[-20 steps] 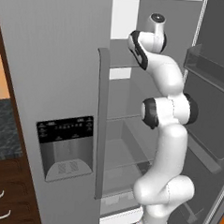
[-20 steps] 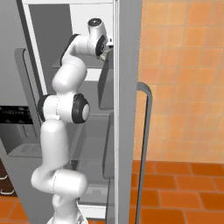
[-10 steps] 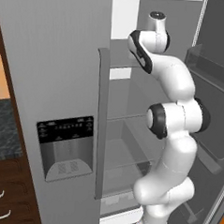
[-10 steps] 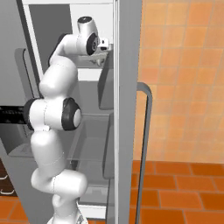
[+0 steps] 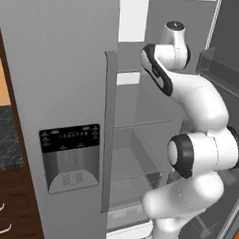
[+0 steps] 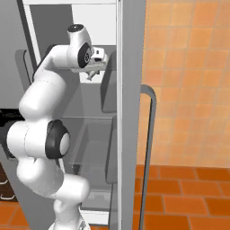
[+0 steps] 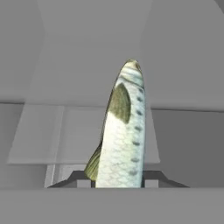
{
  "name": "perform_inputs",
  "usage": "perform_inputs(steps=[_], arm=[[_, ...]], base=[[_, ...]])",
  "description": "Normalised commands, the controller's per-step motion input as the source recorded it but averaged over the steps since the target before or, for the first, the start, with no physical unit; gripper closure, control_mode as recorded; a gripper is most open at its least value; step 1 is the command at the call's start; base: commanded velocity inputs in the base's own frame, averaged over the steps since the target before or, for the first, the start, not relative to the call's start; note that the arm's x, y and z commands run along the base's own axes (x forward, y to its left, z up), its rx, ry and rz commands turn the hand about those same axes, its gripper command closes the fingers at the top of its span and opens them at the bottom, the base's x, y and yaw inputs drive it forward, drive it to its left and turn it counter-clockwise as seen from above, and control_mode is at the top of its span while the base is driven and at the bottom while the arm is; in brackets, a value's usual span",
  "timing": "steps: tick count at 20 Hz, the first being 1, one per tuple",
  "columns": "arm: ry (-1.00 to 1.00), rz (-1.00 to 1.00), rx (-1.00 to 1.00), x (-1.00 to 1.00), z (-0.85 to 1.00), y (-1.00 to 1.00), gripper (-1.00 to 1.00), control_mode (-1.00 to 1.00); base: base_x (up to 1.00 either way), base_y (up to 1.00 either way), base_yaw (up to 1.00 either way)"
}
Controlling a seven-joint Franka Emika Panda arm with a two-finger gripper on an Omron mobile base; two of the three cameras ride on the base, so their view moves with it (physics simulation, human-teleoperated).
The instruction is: Place one sweet potato and one fish in each tupperware on the nearby counter, to pack two identical lunches.
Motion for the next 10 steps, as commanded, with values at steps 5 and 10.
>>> perform_inputs(steps=[5,10], arm=[[-0.01,0.00,0.00,-1.00,-0.84,0.00,1.00,-1.00],[-0.07,0.00,0.00,-1.00,-0.97,-0.01,1.00,-1.00]], base=[[0.00,0.00,0.00],[0.00,0.00,0.00]])
